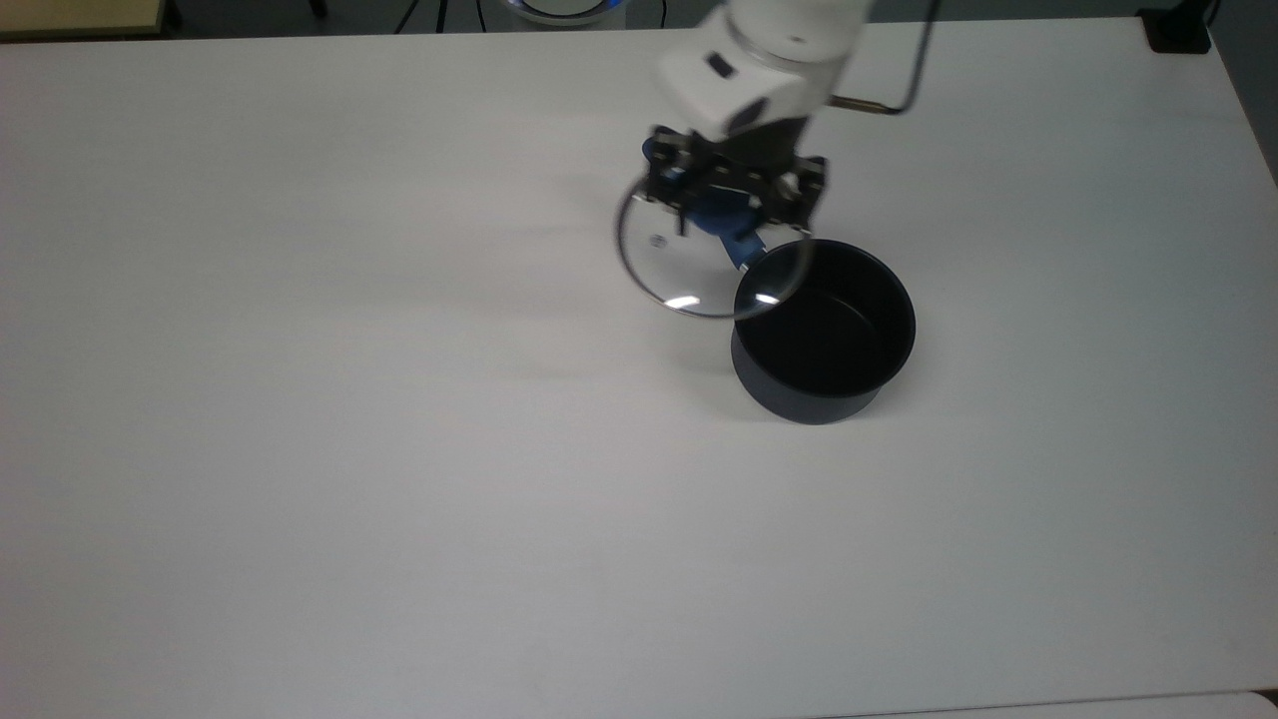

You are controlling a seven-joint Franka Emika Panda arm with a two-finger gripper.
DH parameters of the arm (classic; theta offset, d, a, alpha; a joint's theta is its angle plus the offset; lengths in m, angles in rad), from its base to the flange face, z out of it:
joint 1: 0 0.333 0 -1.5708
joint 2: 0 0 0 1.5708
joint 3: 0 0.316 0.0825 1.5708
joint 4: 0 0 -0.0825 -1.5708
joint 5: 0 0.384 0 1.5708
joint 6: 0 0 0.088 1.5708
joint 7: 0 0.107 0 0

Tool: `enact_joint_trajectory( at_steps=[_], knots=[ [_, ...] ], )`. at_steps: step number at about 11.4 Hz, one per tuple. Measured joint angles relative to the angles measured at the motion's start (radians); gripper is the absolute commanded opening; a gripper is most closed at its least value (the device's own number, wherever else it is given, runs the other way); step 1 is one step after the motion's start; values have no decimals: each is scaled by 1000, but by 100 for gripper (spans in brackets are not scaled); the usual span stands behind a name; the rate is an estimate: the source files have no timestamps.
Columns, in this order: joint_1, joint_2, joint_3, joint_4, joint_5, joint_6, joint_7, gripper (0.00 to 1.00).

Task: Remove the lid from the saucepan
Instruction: 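Lift the glass lid off the saucepan and carry it beside the pan, then lower the glass lid onto the table beside the saucepan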

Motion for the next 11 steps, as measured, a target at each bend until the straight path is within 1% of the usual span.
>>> enact_joint_trajectory(
  at_steps=[2,5,7,11],
  knots=[
    [-80,-61,-1,-88,0,-1,-81,35],
    [-185,-94,-2,-205,0,14,-186,35],
    [-228,-102,-2,-301,-3,133,-209,35],
    [-274,-105,-1,-514,-74,395,-215,35]
  ],
)
